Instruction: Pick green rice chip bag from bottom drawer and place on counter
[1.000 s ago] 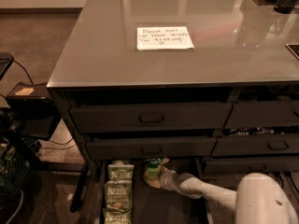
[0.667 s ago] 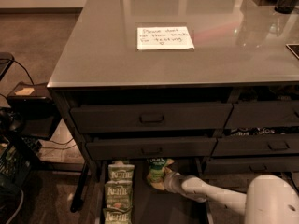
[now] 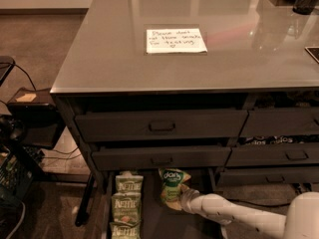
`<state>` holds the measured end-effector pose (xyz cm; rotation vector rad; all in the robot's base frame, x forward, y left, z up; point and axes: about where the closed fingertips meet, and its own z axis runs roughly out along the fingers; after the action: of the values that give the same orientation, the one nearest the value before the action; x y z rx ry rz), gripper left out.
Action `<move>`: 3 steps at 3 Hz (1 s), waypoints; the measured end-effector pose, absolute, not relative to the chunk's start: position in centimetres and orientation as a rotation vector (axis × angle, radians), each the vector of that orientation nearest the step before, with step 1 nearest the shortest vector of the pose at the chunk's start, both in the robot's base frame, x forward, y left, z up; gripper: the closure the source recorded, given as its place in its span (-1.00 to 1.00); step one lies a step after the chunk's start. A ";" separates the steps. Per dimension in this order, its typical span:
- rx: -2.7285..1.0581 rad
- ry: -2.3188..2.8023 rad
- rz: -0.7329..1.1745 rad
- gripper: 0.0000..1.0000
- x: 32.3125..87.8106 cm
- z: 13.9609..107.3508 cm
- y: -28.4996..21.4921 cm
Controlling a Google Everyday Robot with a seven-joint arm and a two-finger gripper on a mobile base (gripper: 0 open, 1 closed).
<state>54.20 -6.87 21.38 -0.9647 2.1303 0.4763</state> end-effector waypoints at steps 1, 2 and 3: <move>-0.999 2.129 0.500 1.00 51.1 24.3 -7.5; -1.027 2.137 0.509 1.00 47.9 27.4 -8.5; -1.071 2.151 0.511 0.95 44.0 31.2 -9.9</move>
Offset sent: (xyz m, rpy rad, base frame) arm -0.1110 -0.0317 0.1059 -0.0255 0.0454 0.0879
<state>44.02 -9.88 31.19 -1.0712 2.1514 0.5114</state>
